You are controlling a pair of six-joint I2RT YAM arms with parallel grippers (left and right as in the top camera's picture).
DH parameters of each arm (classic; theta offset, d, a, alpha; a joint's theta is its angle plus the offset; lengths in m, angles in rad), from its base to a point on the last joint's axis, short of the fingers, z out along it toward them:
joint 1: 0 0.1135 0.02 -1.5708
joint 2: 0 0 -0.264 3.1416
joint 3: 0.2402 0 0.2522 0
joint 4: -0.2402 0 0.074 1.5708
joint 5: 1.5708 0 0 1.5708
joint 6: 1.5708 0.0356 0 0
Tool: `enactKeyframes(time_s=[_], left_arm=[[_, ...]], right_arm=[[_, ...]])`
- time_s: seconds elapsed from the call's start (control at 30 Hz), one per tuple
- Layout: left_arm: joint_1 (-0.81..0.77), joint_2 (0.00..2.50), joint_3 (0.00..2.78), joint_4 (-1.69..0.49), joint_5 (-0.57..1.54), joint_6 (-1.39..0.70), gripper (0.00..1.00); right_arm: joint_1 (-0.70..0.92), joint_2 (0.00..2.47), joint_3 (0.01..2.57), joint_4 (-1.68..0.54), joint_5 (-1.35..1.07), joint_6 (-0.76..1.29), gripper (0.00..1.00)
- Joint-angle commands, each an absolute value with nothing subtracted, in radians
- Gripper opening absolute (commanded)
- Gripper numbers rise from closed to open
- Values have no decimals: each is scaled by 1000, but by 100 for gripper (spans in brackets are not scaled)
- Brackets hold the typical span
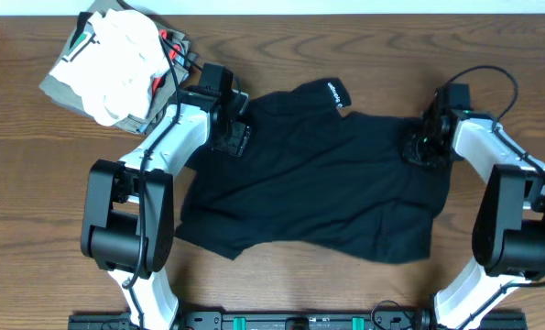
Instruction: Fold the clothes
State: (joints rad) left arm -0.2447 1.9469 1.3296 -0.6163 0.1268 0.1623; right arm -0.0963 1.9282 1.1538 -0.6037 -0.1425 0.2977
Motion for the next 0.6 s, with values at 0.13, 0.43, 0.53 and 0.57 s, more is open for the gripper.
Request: enactKeyframes(time_s=[0.13, 0.43, 0.53, 0.57], left_arm=[[-260, 1944, 1328, -611, 122, 141, 79], [-283, 1944, 1328, -582, 122, 139, 79], [-283, 1944, 1328, -558, 122, 130, 79], [-283, 1944, 1328, -545, 123, 130, 79]], right_arm=[[-158, 2137, 1162, -428, -46, 314, 17], [-197, 2185, 1387, -513, 10, 223, 22], [-214, 2185, 1461, -600, 36, 189, 26], [-222, 2185, 1488, -632, 37, 170, 27]])
